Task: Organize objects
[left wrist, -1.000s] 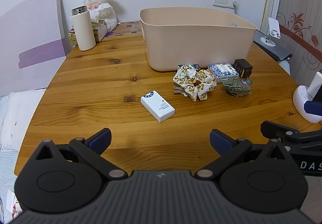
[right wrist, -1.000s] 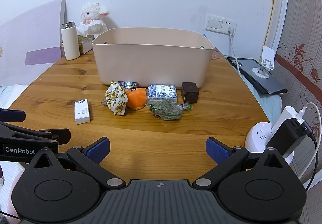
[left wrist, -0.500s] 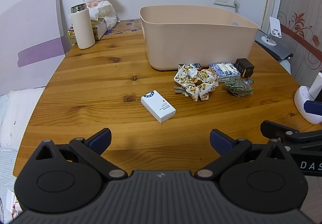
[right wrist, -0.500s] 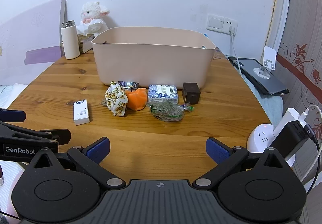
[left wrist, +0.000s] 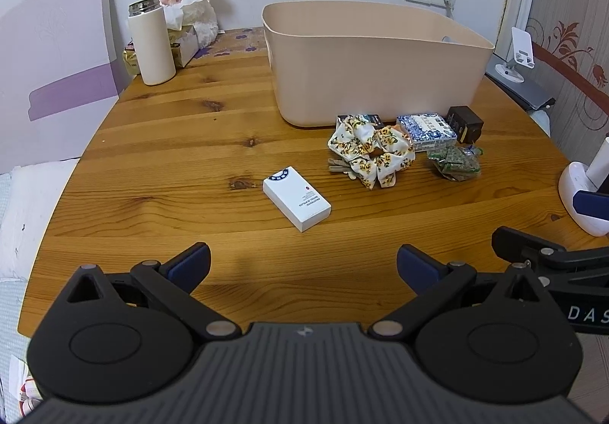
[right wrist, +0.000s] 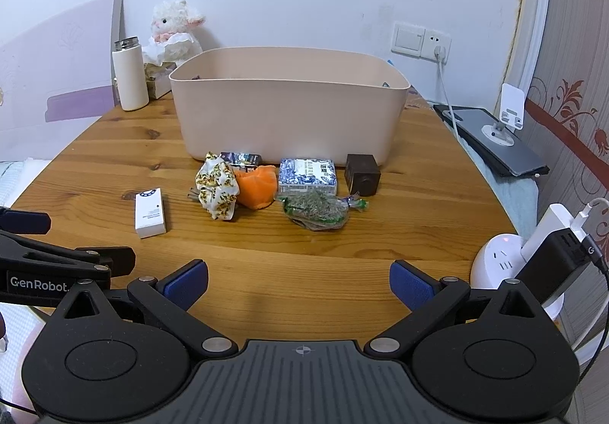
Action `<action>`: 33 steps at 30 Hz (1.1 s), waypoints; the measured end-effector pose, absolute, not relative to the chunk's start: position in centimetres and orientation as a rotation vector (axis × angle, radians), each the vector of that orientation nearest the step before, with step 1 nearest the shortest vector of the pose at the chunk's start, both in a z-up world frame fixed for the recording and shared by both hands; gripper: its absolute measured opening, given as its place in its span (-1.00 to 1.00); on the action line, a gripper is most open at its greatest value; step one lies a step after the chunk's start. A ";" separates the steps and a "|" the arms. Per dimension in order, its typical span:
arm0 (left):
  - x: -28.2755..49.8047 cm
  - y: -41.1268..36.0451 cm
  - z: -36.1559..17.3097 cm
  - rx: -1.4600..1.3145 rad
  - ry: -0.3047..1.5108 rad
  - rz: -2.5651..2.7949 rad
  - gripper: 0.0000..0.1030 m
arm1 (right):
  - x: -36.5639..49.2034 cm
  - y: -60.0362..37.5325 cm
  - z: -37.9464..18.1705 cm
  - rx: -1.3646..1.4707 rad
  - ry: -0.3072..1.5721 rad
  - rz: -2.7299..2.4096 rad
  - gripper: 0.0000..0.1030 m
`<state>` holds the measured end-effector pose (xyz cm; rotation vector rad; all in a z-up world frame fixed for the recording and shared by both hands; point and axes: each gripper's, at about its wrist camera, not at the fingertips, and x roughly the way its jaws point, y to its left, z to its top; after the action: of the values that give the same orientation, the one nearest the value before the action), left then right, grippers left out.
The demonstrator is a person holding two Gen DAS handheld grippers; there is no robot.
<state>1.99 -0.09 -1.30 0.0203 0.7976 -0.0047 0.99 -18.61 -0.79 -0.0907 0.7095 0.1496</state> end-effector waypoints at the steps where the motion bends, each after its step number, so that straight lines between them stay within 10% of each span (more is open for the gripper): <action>1: 2.1 -0.1 -1.4 0.020 0.800 -0.005 1.00 | 1.1 -18.6 -0.9 -0.089 0.712 0.150 1.00; 33: 9.1 0.5 -5.9 -0.010 0.895 0.007 1.00 | 8.5 -18.4 -5.7 -0.096 0.843 0.148 1.00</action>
<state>9.06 0.49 -5.93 -0.0103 0.8952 0.0074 8.52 -18.44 -5.66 -0.0964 0.8434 0.1484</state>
